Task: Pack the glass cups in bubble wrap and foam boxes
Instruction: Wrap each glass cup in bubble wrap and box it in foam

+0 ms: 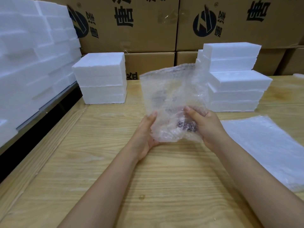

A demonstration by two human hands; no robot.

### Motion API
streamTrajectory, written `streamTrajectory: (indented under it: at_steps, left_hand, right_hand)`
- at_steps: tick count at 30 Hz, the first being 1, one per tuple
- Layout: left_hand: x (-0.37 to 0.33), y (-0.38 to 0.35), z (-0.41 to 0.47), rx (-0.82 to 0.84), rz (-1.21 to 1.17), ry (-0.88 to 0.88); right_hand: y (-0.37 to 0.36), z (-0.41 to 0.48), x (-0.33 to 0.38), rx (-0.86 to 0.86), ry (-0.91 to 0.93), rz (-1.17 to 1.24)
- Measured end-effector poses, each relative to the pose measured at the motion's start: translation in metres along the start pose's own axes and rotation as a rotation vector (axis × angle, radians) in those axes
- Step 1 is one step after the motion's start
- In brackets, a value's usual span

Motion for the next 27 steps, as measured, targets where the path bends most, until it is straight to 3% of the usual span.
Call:
streamTrajectory:
  at_steps: [2, 8, 11, 19, 27]
  left_hand:
    - [-0.003, 0.001, 0.004, -0.004, 0.067, -0.055]
    - [-0.013, 0.009, 0.007, -0.249, 0.202, -0.247]
    - [-0.018, 0.014, 0.008, -0.308, 0.262, -0.256]
    - [-0.012, 0.014, 0.006, -0.317, 0.333, -0.224]
    - [-0.008, -0.002, 0.005, -0.249, 0.470, -0.343]
  right_hand:
    - [-0.006, 0.000, 0.002, 0.036, 0.018, 0.026]
    - [-0.010, -0.002, 0.007, 0.071, -0.028, -0.034]
    - [-0.012, -0.005, 0.005, 0.136, -0.074, 0.046]
    - [0.000, -0.007, 0.004, 0.021, -0.035, 0.203]
    - [-0.015, -0.006, -0.003, 0.041, -0.023, -0.163]
Point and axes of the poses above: each hand's wrist, its own z-axis towards the middle knuckle, its own y-axis out of the back of the hand, x = y × z, the point moved 6 cm from there along z, towards the middle knuckle, and after that the axes turned 9 degrees about x, right-handed, at the moved point
